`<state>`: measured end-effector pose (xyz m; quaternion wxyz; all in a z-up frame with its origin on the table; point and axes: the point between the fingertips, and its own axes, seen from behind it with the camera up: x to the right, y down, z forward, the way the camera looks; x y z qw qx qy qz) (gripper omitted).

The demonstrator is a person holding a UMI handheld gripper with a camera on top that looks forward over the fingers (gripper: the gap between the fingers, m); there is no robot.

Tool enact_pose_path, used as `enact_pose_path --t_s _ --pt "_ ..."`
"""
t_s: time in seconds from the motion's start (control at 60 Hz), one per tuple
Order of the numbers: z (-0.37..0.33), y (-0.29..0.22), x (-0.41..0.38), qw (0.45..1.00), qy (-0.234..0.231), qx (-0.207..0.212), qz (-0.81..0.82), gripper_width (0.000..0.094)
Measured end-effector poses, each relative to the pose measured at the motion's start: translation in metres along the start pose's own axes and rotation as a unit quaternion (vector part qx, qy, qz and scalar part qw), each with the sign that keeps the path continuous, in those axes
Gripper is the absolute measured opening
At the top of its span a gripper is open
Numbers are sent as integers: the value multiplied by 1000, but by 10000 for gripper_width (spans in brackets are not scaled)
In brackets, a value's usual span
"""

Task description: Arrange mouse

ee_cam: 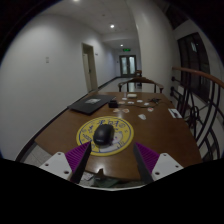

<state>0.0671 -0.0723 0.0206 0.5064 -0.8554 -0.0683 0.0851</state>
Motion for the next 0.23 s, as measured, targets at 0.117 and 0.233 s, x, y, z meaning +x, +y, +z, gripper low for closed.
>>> enact_pose_path --t_s 0.117,0.233 --pt "-28 13 27 1000 16 18 12 854" --pt "-38 27 45 999 8 14 44 855"
